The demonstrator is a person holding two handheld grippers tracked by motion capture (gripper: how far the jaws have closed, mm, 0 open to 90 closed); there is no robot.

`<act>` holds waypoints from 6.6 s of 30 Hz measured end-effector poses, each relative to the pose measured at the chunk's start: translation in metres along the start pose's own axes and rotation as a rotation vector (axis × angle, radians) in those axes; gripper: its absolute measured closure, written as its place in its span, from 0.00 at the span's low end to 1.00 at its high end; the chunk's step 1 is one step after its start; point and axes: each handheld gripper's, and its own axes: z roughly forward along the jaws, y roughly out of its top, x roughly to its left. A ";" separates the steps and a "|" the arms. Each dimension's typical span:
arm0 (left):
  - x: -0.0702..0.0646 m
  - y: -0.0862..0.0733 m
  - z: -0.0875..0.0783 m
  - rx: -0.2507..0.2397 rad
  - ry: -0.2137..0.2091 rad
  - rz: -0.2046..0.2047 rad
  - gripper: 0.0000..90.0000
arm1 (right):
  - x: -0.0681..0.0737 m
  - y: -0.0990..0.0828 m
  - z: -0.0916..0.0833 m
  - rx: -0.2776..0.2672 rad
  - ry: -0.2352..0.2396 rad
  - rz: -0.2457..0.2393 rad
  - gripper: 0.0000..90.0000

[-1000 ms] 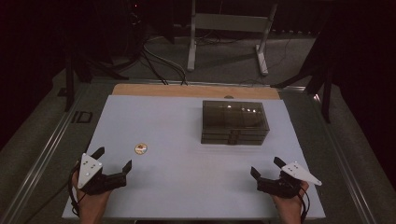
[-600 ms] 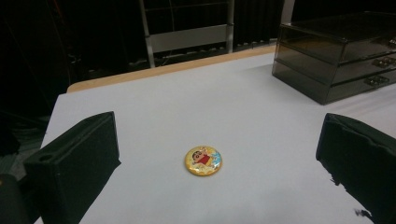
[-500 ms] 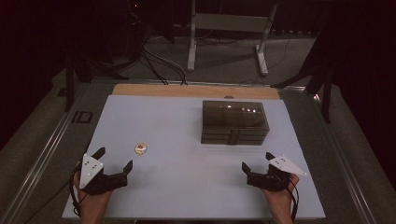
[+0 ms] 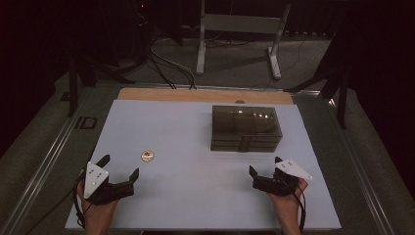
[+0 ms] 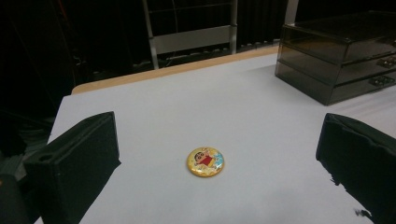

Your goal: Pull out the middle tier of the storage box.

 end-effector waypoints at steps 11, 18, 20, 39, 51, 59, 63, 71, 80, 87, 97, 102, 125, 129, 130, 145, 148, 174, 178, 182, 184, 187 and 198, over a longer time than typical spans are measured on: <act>0.001 0.000 -0.002 -0.008 0.014 -0.011 0.01 | 0.011 0.003 0.011 0.007 -0.027 -0.009 0.00; 0.001 0.000 -0.002 -0.011 0.012 -0.013 0.01 | 0.014 0.007 0.016 0.002 -0.066 -0.012 0.00; 0.001 0.001 -0.002 -0.012 0.012 -0.014 0.01 | 0.014 0.008 0.018 -0.004 -0.069 -0.005 0.00; 0.002 0.000 -0.002 -0.013 0.010 -0.018 0.01 | 0.021 0.015 0.035 -0.021 -0.105 0.045 0.00; 0.001 0.000 -0.002 -0.013 0.008 -0.021 0.01 | 0.024 0.014 0.046 -0.016 -0.134 0.065 0.00; 0.002 0.000 -0.002 -0.014 0.010 -0.020 0.01 | 0.030 0.015 0.051 -0.021 -0.152 0.069 0.00; 0.002 0.000 -0.002 -0.014 0.011 -0.019 0.01 | 0.030 0.016 0.052 -0.022 -0.151 0.068 0.00; 0.003 0.000 -0.003 -0.016 0.013 -0.022 0.01 | 0.036 0.018 0.059 -0.028 -0.175 0.049 0.00; 0.003 0.000 -0.003 -0.016 0.015 -0.021 0.01 | 0.039 0.017 0.068 -0.046 -0.198 0.071 0.00; 0.004 0.000 -0.003 -0.018 0.017 -0.025 0.01 | 0.042 0.016 0.074 -0.048 -0.221 0.057 0.03; 0.004 -0.001 -0.003 -0.020 0.021 -0.029 0.01 | 0.044 0.015 0.079 -0.047 -0.280 0.067 0.16; 0.004 -0.001 -0.003 -0.020 0.021 -0.030 0.01 | 0.046 0.013 0.083 -0.036 -0.317 0.074 0.25; 0.006 -0.001 -0.004 -0.025 0.023 -0.036 0.01 | 0.050 0.004 0.093 -0.028 -0.355 0.112 0.58; 0.006 -0.001 -0.004 -0.025 0.022 -0.036 0.01 | 0.053 0.003 0.094 -0.029 -0.366 0.110 0.62; 0.006 -0.001 -0.004 -0.025 0.023 -0.036 0.01 | 0.054 0.003 0.094 -0.030 -0.372 0.110 0.62; 0.007 -0.001 -0.005 -0.026 0.023 -0.038 0.01 | 0.055 0.004 0.097 -0.037 -0.381 0.137 0.62; 0.006 -0.001 -0.005 -0.026 0.022 -0.038 0.01 | 0.055 0.003 0.097 -0.038 -0.384 0.138 0.62; 0.006 -0.001 -0.004 -0.025 0.022 -0.038 0.01 | 0.056 -0.001 0.086 -0.031 -0.358 0.118 0.62; 0.006 -0.001 -0.005 -0.026 0.023 -0.039 0.01 | 0.057 -0.004 0.080 -0.032 -0.356 0.128 0.62; 0.006 -0.001 -0.004 -0.025 0.023 -0.038 0.01 | 0.057 -0.006 0.077 -0.038 -0.350 0.120 0.62; 0.006 -0.001 -0.005 -0.026 0.022 -0.038 0.01 | 0.056 -0.008 0.077 -0.047 -0.339 0.128 0.62; 0.006 -0.001 -0.004 -0.025 0.023 -0.040 0.01 | 0.054 -0.008 0.076 -0.050 -0.333 0.144 0.51; 0.006 -0.001 -0.005 -0.024 0.023 -0.038 0.01 | 0.045 -0.009 0.071 -0.036 -0.230 0.179 0.32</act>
